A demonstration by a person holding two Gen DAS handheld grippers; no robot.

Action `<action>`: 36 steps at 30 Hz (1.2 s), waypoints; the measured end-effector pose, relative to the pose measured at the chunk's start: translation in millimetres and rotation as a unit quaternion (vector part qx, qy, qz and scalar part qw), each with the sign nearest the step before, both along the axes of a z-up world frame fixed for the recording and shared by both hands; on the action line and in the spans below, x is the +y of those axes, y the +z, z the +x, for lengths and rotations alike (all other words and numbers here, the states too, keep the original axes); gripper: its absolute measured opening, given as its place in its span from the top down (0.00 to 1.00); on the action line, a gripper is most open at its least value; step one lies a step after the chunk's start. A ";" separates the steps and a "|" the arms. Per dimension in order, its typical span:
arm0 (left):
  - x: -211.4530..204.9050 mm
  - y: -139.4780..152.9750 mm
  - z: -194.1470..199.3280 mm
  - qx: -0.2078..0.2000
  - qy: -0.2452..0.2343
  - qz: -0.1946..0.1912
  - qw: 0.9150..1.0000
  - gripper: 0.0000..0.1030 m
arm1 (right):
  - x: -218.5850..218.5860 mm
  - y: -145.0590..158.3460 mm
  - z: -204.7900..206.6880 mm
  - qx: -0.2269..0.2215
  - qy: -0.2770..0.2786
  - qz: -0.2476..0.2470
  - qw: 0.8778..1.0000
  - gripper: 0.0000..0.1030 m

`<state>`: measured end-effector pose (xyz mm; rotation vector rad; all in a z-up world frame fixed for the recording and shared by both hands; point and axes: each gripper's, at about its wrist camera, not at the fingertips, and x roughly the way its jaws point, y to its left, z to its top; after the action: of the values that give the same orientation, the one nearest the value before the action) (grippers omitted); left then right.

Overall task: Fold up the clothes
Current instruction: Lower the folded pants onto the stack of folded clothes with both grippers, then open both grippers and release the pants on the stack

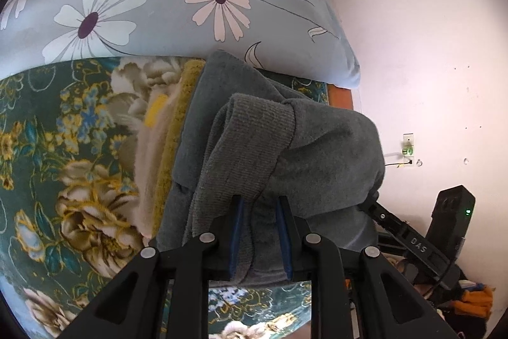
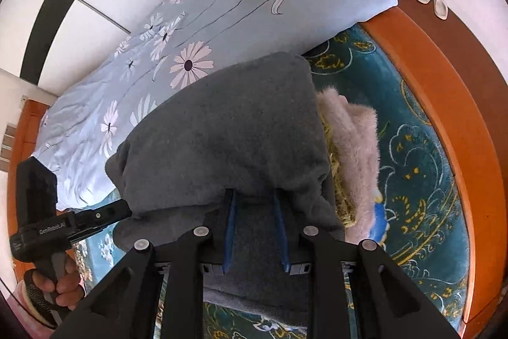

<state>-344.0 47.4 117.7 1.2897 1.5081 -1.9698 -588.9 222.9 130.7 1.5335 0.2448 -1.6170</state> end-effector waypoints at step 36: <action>80.2 41.7 100.0 -0.061 -0.043 -0.088 0.993 0.01 | 21.3 5.2 171.4 0.033 0.039 0.043 0.998 0.45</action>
<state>-244.0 127.6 159.4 1.3908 1.2135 -1.9868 -417.4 244.2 135.9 1.5176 0.4092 -1.6147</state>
